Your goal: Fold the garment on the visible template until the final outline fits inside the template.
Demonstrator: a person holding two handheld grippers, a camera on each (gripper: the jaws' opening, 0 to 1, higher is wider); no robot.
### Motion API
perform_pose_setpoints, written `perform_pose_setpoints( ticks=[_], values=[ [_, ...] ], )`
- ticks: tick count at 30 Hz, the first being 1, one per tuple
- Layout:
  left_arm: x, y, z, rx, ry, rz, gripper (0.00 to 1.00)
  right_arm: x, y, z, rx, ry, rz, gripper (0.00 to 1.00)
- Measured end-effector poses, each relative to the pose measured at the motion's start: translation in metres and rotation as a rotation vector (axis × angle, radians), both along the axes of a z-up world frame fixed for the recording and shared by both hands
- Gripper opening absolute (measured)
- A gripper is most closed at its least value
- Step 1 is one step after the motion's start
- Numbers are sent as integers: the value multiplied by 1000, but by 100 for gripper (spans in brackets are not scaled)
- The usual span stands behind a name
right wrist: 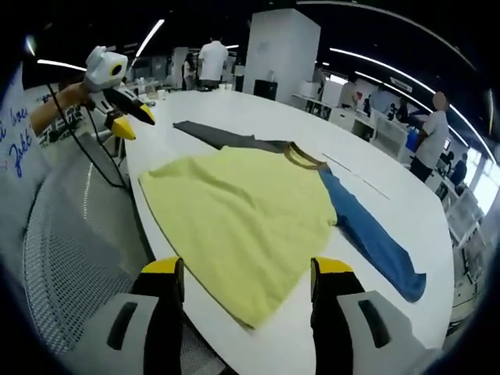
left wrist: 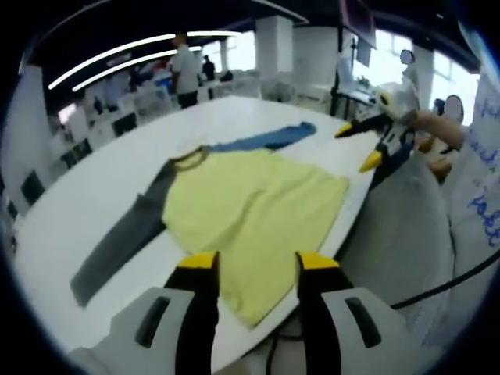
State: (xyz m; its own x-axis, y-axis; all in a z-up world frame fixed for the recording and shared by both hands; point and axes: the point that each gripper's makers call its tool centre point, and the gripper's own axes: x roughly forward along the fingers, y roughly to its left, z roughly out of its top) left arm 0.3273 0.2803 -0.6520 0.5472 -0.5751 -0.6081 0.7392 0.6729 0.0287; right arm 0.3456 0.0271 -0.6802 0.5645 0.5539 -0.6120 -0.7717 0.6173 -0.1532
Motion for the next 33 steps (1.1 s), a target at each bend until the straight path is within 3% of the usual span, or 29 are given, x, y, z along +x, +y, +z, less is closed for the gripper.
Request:
perform_pose_setpoints(
  ticks=[22, 33],
  values=[
    [-9, -3, 9, -3, -4, -34, 47, -11, 5, 8, 4, -5, 44, 77],
    [-14, -5, 10, 7, -7, -61, 59, -18, 10, 12, 19, 13, 60, 90]
  ],
)
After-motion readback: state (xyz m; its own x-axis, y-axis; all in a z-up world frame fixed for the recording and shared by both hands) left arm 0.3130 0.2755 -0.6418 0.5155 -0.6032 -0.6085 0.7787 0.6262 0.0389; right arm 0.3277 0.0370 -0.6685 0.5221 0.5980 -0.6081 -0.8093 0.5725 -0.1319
